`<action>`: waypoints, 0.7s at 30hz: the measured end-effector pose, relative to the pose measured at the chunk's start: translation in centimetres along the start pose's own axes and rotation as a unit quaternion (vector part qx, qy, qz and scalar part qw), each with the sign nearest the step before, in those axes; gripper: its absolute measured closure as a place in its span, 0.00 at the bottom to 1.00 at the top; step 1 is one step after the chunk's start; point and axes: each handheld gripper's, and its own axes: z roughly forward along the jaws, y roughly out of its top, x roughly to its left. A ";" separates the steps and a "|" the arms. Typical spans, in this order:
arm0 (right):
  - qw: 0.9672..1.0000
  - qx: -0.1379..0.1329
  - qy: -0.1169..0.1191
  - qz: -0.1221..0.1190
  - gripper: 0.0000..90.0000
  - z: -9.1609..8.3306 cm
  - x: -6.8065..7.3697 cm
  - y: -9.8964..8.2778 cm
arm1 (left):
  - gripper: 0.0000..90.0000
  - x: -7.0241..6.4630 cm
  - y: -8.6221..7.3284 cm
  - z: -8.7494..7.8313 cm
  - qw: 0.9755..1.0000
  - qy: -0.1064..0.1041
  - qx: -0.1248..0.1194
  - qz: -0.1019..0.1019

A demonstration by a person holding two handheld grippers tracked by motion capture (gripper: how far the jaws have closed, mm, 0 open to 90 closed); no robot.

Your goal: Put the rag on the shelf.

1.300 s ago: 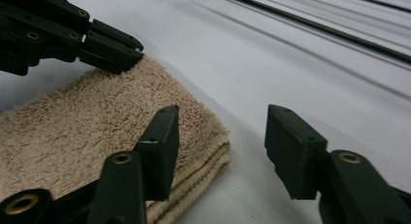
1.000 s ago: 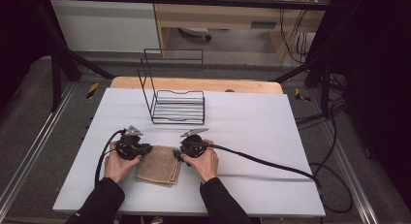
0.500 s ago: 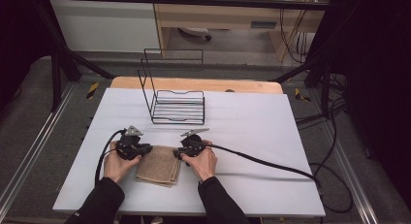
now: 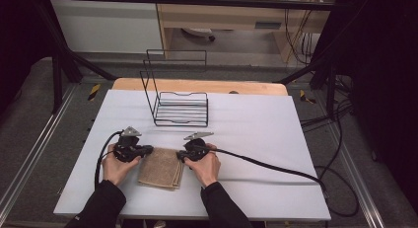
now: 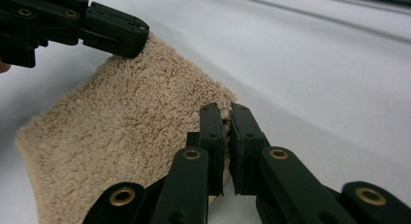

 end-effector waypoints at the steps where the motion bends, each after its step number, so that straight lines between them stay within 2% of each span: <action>1: 1.000 -0.005 0.002 0.001 0.95 -0.2 0.1 0.1 | 0.96 0.0 0.0 -0.3 1.000 0.000 -0.005 0.000; 7: 0.999 -0.033 0.016 -0.006 0.95 -1.5 0.8 0.4 | 0.96 -0.2 0.1 -1.6 1.000 -0.005 -0.027 -0.002; 21: 0.996 -0.077 0.031 -0.023 0.95 -3.9 1.8 0.9 | 0.96 -1.3 0.8 -4.5 0.997 -0.006 -0.071 0.013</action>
